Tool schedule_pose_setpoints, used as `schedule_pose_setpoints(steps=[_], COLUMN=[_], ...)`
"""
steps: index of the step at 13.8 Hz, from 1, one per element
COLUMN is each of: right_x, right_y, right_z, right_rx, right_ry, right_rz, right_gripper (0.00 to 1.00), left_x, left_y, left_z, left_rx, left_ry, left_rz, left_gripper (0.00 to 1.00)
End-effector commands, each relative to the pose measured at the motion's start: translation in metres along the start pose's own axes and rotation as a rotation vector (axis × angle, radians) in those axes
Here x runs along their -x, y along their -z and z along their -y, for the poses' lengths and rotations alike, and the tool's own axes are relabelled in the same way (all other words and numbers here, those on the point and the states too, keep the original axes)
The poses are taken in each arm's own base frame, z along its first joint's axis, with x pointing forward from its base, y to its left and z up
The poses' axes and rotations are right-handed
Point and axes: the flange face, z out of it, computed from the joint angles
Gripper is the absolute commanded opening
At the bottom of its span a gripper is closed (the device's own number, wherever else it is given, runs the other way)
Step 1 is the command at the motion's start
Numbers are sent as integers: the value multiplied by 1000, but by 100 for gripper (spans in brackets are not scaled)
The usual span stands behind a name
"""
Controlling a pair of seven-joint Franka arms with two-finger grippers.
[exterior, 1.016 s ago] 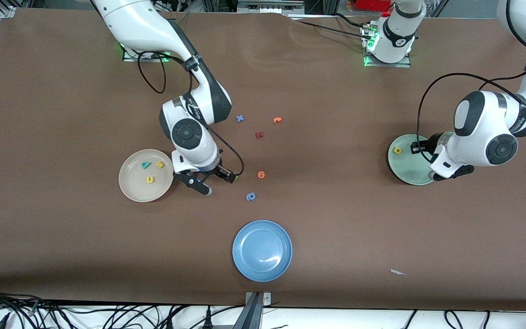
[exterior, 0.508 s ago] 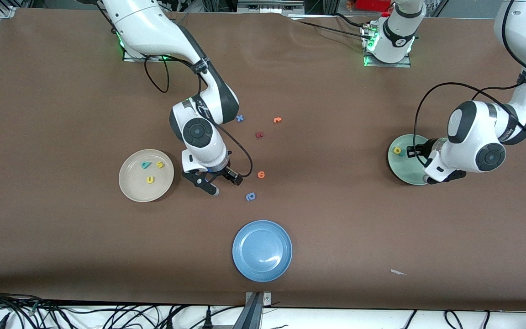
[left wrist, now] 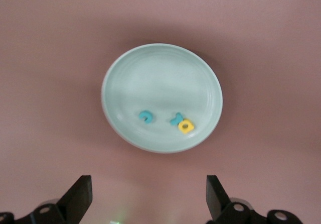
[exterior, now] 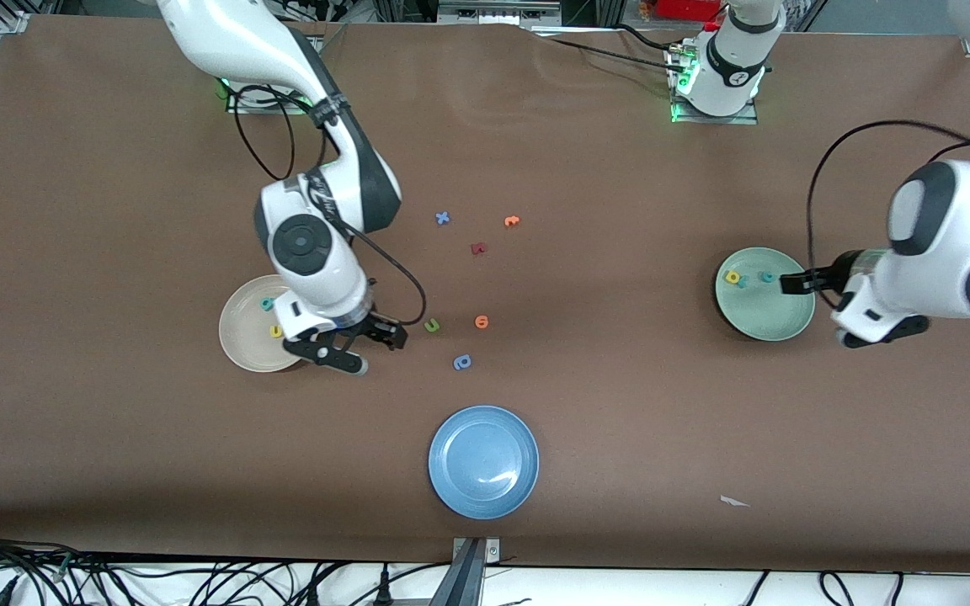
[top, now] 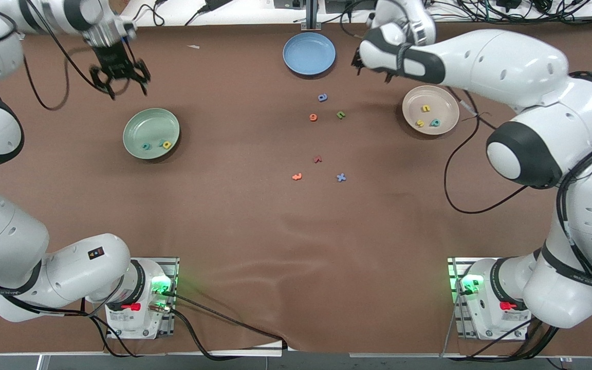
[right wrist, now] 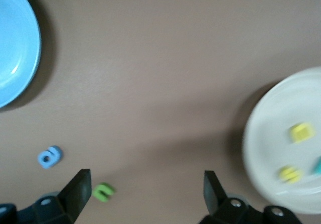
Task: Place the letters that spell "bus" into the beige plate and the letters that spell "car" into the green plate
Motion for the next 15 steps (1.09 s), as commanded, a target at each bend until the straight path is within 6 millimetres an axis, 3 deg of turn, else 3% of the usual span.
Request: schedule_pose_setpoints(steps=[1, 3, 6, 8, 9, 12, 13, 14, 15], right_x=[-15, -24, -22, -21, -25, -39, -32, -21, -12], right_y=[43, 80, 160, 178, 206, 240, 256, 266, 265], right_z=[-39, -68, -111, -124, -134, -204, -219, -231, -253], right_rx=[22, 19, -21, -2, -25, -75, -98, -87, -71], right_ry=[140, 173, 187, 237, 246, 194, 188, 195, 206], right_rz=[29, 33, 45, 69, 33, 27, 21, 33, 75], right_gripper=[100, 100, 100, 100, 100, 100, 100, 100, 100], left_x=[11, 16, 20, 23, 24, 28, 32, 30, 28], left_y=[73, 109, 125, 140, 143, 155, 161, 160, 157], left_z=[13, 18, 17, 18, 17, 13, 0, -2, -5], left_rx=[14, 80, 93, 104, 104, 108, 98, 85, 67], left_ry=[9, 20, 16, 19, 19, 15, -4, 5, 12], left_rz=[-35, -95, -127, -159, -163, -191, -206, -207, -204], left_gripper=[100, 100, 100, 100, 100, 100, 100, 100, 100])
